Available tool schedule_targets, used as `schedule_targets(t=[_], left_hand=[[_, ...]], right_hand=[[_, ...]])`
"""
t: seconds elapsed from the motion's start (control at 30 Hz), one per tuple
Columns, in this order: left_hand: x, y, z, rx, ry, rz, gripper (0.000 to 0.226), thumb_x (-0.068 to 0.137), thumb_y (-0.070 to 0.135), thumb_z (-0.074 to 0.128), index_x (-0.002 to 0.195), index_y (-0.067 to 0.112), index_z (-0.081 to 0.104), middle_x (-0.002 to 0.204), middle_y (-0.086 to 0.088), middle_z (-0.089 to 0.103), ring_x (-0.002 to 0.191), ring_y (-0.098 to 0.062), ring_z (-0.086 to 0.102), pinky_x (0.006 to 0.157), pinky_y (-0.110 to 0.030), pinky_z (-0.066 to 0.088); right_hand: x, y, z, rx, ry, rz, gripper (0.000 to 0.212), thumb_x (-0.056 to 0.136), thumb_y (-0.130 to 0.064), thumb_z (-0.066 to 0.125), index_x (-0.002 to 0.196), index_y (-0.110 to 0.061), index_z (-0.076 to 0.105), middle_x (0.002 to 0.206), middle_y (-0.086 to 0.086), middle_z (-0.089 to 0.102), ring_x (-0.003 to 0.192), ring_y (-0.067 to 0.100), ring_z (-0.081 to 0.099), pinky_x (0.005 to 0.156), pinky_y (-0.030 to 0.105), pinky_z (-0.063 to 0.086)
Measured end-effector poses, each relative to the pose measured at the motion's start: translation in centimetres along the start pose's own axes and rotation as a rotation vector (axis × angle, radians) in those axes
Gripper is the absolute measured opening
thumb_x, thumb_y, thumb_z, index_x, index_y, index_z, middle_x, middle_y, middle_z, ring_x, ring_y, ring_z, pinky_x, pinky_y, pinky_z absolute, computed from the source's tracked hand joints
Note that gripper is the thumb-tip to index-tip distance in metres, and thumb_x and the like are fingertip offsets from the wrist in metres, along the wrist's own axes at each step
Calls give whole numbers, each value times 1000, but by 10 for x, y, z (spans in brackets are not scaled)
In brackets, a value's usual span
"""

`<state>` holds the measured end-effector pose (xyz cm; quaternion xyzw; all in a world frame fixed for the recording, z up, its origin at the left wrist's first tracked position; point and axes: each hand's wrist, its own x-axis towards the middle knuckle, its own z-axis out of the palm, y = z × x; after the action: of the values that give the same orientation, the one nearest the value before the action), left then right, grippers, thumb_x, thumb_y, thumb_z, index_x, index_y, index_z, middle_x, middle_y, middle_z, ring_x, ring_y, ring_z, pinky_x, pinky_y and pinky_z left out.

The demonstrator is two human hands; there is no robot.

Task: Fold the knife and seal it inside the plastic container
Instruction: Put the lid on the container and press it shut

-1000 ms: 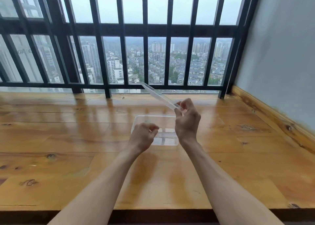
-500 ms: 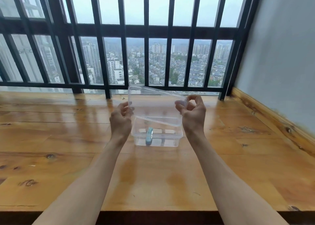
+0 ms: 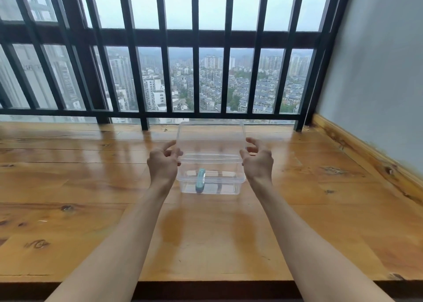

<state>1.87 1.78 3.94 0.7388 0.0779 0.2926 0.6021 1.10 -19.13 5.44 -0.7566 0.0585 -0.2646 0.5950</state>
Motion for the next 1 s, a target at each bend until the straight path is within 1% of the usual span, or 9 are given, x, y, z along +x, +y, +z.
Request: schedule_targets(t=[0.07, 0.17, 0.27, 0.4, 0.53, 0.6, 0.7, 0.83, 1.0], left_hand=[[1, -4, 1, 39, 8, -27, 26, 90, 19, 65, 115, 13, 71, 99, -5, 75, 84, -19, 69, 81, -32, 57], [1, -8, 3, 111, 6, -42, 25, 88, 20, 68, 111, 11, 74, 102, -6, 75, 86, -16, 67, 75, -22, 51], [0, -10, 4, 174, -3, -47, 25, 87, 17, 68, 110, 9, 74, 101, -7, 76, 85, -17, 66, 78, -27, 53], [-3, -13, 6, 248, -21, -68, 21, 86, 16, 65, 103, 11, 77, 98, -6, 77, 89, -21, 69, 85, -33, 55], [-7, -14, 7, 307, -29, -58, 17, 84, 15, 64, 89, 9, 79, 87, -7, 78, 80, -23, 68, 76, -32, 53], [-9, -15, 6, 330, -25, -56, 18, 85, 15, 63, 90, 10, 79, 88, -7, 78, 77, -21, 65, 69, -29, 49], [-10, -15, 5, 342, -22, -69, 19, 85, 15, 62, 93, 11, 79, 90, -6, 78, 78, -18, 61, 70, -25, 43], [-10, -16, 6, 337, -28, -73, 18, 82, 11, 61, 79, 11, 79, 77, -6, 76, 81, -25, 66, 70, -30, 50], [-10, -17, 7, 324, -19, -80, 18, 83, 10, 61, 79, 8, 79, 80, -7, 76, 80, -24, 67, 70, -26, 46]], right_hand=[[0, 6, 1, -18, 3, 41, 32, 91, -13, 60, 123, -17, 63, 81, -5, 61, 72, 13, 61, 69, 27, 51], [-1, 12, 3, -65, 4, 96, 26, 91, -14, 59, 117, -15, 65, 87, 3, 68, 84, 23, 64, 81, 37, 54], [0, 19, 7, -133, 7, 138, 26, 91, -13, 57, 115, -11, 67, 105, 11, 69, 97, 28, 65, 90, 41, 53], [2, 26, 9, -165, 18, 165, 26, 90, -12, 56, 113, -11, 67, 113, 13, 66, 100, 28, 63, 87, 36, 53], [2, 32, 10, -189, 8, 225, 25, 87, -12, 56, 109, -10, 69, 110, 16, 68, 101, 31, 64, 89, 38, 52], [2, 35, 10, -200, -5, 248, 25, 86, -12, 56, 107, -10, 70, 109, 14, 69, 101, 30, 64, 87, 36, 52], [3, 37, 10, -206, -16, 266, 25, 85, -11, 57, 107, -11, 70, 106, 11, 71, 101, 29, 64, 85, 32, 50], [5, 38, 10, -210, -21, 277, 23, 86, -14, 59, 106, -11, 69, 106, 9, 72, 100, 28, 64, 85, 33, 51], [7, 40, 12, -228, -17, 287, 18, 86, -15, 54, 98, -13, 68, 100, 10, 72, 91, 30, 64, 78, 33, 52]])
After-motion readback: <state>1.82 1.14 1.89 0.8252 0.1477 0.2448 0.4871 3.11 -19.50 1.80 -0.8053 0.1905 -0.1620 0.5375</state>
